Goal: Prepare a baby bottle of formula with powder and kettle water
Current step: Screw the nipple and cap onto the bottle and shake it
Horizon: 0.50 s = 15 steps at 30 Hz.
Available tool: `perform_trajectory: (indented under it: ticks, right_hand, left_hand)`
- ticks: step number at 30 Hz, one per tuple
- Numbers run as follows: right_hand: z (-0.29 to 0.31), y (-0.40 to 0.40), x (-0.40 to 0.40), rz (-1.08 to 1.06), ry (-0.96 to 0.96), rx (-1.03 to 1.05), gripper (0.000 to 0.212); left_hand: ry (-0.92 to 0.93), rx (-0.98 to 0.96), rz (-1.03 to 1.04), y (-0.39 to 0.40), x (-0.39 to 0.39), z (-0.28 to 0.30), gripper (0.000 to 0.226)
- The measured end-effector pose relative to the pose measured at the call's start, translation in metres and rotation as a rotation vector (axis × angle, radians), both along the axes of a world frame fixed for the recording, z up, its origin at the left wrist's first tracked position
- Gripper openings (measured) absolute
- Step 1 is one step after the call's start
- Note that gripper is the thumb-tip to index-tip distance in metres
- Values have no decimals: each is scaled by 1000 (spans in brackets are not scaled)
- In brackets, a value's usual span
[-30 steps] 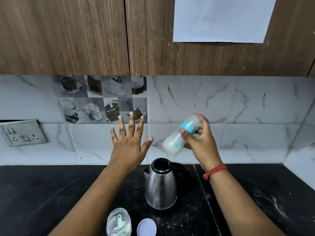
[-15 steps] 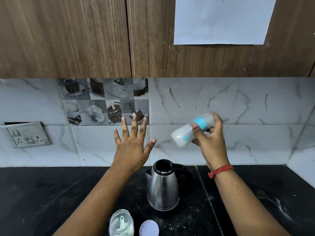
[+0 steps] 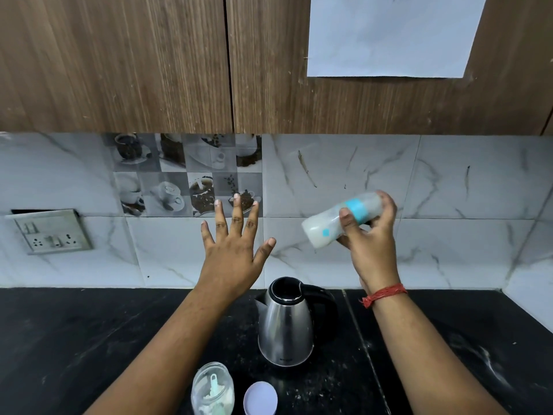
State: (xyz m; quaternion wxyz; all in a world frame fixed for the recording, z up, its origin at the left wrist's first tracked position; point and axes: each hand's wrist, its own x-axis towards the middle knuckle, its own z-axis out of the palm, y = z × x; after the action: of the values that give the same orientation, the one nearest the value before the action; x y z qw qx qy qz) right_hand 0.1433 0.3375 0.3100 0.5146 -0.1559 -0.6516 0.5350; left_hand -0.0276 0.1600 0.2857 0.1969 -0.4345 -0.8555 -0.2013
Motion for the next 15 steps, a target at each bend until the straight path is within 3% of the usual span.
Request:
perform_trajectory:
  ticks: [3,7,10,13,15]
  right_hand:
    - [2,-3,-1,107,-215,131,70]
    - [3,-2,1,-31,-17,47,72]
    - [0,-6,-2,116,-253,154,72]
    - [-1,-4,0,-5,-83,46,70]
    - [2,-3,2,17,-110,54,70]
  left_hand:
    - [18,-21,-1,-1,1,0,78]
    - [-2,-1,-5,-2,3,1,78]
    - [15,-18,-2,-4,3,1,78]
    - [-7,7,-5,-4,2,1,77]
    - [1,0,-8,-3,2,1,77]
